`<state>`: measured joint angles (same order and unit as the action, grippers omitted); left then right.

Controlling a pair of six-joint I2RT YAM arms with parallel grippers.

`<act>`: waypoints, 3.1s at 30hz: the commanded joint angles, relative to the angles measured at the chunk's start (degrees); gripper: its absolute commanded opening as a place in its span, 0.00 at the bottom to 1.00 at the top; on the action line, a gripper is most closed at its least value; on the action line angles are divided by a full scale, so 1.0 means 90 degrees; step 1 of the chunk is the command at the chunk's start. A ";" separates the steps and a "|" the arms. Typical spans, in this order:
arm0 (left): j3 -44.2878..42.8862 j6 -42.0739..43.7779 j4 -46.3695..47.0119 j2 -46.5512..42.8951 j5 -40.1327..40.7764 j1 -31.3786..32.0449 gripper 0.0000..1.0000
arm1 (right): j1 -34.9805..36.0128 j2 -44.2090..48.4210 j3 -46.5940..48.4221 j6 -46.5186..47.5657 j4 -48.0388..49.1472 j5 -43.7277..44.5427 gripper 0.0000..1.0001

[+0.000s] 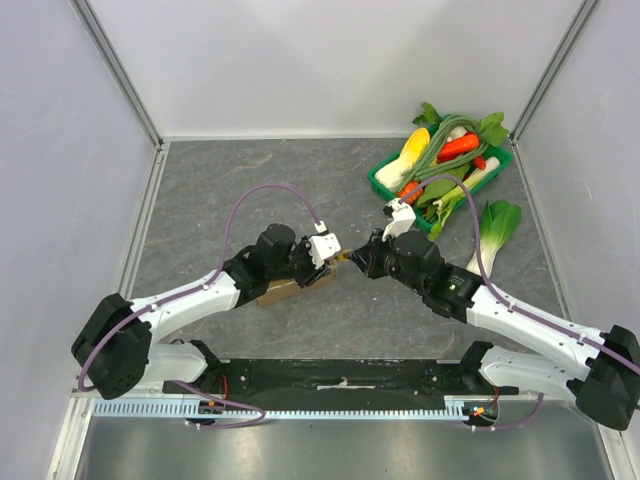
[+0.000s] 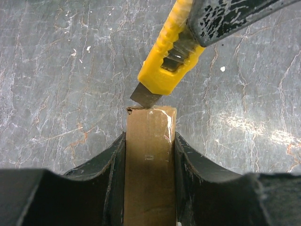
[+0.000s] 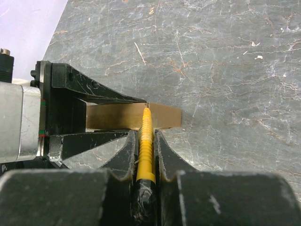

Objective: Unpack the express box

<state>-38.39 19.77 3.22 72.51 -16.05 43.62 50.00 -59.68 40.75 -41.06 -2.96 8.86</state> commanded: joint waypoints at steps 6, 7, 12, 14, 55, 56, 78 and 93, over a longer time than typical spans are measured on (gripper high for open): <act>-0.0012 -0.0644 -0.0612 0.0439 0.0075 -0.0334 0.02 | 0.0089 0.0410 -0.0299 0.0051 -0.1340 -0.1365 0.00; -0.0012 -0.0683 -0.0612 0.0420 0.0075 -0.0363 0.02 | 0.0089 0.0449 -0.0309 0.0041 -0.1447 -0.1433 0.00; 0.0008 -0.0712 -0.0573 0.0381 -0.0003 -0.0510 0.02 | 0.0079 0.0644 -0.0309 0.0001 -0.1751 -0.1522 0.00; -0.0011 -0.0712 -0.0573 0.0371 -0.0062 -0.0510 0.02 | 0.0079 0.0761 -0.0242 -0.0008 -0.1829 -0.1416 0.00; -0.0813 -0.4343 -0.2388 -0.1347 0.3708 -0.1446 0.99 | 0.0167 -0.1327 0.0178 0.0216 0.0622 0.0166 0.00; -0.0735 -0.4519 -0.2699 -0.1396 0.3611 -0.1825 0.98 | 0.0158 -0.1386 0.0247 0.0216 0.0632 0.0216 0.00; 0.0067 -0.5078 -0.2800 -0.1250 0.0133 -0.2463 0.77 | 0.0148 -0.4365 0.3381 0.1408 0.0964 -0.0975 0.00; -0.0811 -0.4463 -0.3629 -0.1835 0.1480 -0.2463 0.78 | -0.0047 -0.2892 0.3675 0.1837 -0.0773 0.0275 0.00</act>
<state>-40.60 -23.86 -27.07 59.96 -8.97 21.50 50.24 -94.50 70.59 -27.22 -4.84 6.68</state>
